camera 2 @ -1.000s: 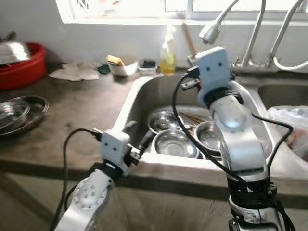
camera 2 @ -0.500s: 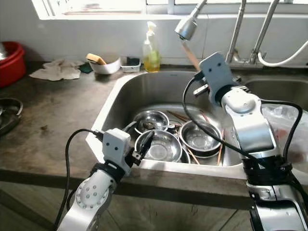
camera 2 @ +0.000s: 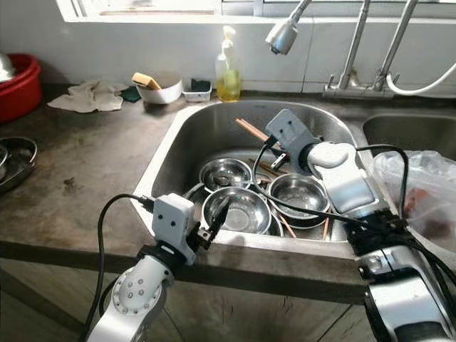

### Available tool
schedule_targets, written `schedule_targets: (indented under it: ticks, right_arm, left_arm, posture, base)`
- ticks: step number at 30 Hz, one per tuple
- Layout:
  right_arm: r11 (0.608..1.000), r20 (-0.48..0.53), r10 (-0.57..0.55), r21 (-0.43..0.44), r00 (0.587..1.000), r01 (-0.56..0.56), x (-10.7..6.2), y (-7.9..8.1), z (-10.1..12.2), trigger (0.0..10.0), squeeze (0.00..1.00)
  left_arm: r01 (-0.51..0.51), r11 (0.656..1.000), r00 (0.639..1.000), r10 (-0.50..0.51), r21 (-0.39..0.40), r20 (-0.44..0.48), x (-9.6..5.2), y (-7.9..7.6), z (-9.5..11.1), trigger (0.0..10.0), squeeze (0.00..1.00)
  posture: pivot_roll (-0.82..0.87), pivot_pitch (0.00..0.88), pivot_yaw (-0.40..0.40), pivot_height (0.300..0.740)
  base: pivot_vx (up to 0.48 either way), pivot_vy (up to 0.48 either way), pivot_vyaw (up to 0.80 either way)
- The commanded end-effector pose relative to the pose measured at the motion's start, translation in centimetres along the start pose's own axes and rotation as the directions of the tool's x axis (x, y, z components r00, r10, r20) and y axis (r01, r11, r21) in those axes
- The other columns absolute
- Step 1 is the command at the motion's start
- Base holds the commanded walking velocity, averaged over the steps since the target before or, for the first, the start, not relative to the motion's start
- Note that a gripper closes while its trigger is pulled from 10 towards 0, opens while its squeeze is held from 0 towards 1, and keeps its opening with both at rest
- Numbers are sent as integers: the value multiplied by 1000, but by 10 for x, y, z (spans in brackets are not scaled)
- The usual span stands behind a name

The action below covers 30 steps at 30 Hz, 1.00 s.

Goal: Kitchen organization

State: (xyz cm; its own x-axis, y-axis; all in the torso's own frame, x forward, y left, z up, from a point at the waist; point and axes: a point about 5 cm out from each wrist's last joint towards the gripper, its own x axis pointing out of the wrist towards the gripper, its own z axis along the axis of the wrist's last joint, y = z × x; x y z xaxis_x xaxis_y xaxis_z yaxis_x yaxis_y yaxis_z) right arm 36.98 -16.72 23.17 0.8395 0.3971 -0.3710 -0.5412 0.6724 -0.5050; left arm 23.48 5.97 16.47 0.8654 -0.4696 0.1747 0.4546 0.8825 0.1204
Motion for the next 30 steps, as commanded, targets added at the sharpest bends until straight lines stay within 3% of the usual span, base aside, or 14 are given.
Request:
schedule_targets:
  ticks: [1,7,12,14,25,30]
  right_arm:
    - [998,-24,52,-28,998,-53,4,4,-3,10000,0]
    - [972,-87,215,-82,973,-222,15,22,-13,10000,0]
    - [957,-102,269,-84,958,-278,16,27,-16,10000,0]
    - [956,-103,271,-85,957,-280,17,26,-18,10000,1000]
    - [977,-42,202,-56,978,-204,16,15,-14,10000,1000]
    - [978,-23,202,-50,979,-203,10,17,-14,10000,1000]
  left_arm:
    - [-3,1000,1000,3,-6,10,-3,0,5,10000,0]
    - [-7,1000,1000,7,-11,-1,-6,-3,5,10000,0]
    - [-8,1000,1000,8,-11,-6,-8,-3,5,10000,0]
    - [-9,1000,1000,8,-10,-8,-8,-3,4,10000,0]
    - [-6,1000,1000,6,-7,-5,-5,-3,4,10000,0]
    - [-6,1000,1000,6,-3,2,-2,-2,4,10000,0]
  posture:
    - [100,141,-9,740]
    - [110,153,-18,740]
    - [113,151,-21,740]
    - [113,151,-21,740]
    - [107,115,-21,740]
    - [102,107,-18,740]
  base:
    - [0,0,0]
    - [0,0,0]
    - [0,0,0]
    - [0,0,0]
    - [0,0,0]
    - [0,0,0]
